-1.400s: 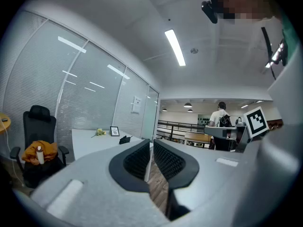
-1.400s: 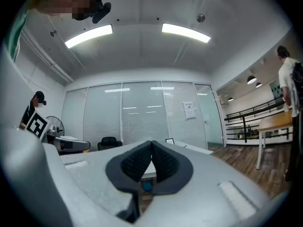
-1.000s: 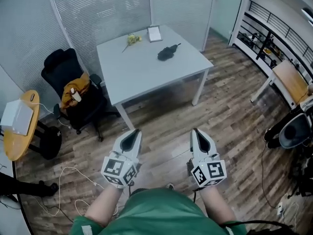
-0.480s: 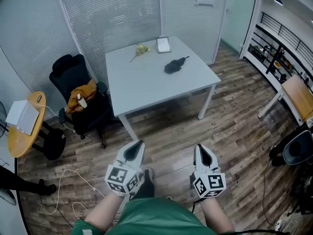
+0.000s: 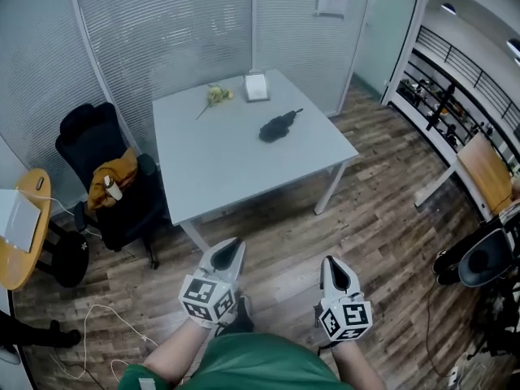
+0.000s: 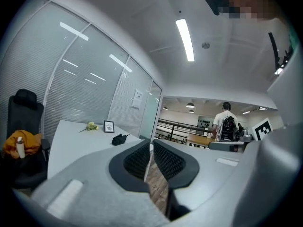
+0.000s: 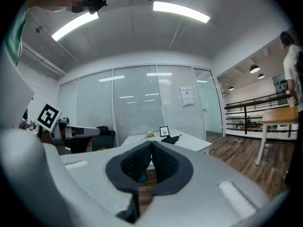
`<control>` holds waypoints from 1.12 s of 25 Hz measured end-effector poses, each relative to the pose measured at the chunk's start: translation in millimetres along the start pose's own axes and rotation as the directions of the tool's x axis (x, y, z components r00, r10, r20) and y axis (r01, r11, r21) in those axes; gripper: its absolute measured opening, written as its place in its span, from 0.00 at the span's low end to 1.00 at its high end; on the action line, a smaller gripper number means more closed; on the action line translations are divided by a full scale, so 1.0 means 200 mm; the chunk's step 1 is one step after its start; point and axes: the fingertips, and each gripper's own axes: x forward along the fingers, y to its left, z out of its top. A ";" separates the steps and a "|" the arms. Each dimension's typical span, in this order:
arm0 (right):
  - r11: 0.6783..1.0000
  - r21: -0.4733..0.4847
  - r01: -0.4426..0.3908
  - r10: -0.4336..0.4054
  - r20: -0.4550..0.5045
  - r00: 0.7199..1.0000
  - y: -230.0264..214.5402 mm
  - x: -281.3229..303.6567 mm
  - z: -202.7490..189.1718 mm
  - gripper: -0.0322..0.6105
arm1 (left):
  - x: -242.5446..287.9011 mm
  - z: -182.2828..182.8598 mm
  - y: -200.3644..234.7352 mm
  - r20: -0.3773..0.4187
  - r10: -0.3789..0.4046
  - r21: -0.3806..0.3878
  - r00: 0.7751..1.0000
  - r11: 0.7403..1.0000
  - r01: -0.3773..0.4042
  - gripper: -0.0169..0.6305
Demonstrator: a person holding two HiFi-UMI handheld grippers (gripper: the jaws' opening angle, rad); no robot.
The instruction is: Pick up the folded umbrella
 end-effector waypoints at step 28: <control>0.998 0.056 0.002 -0.002 -0.007 1.000 -0.62 1.53 0.22 0.05 | 1.50 0.17 0.69 -0.068 -0.043 0.024 0.997 0.999 0.045 0.08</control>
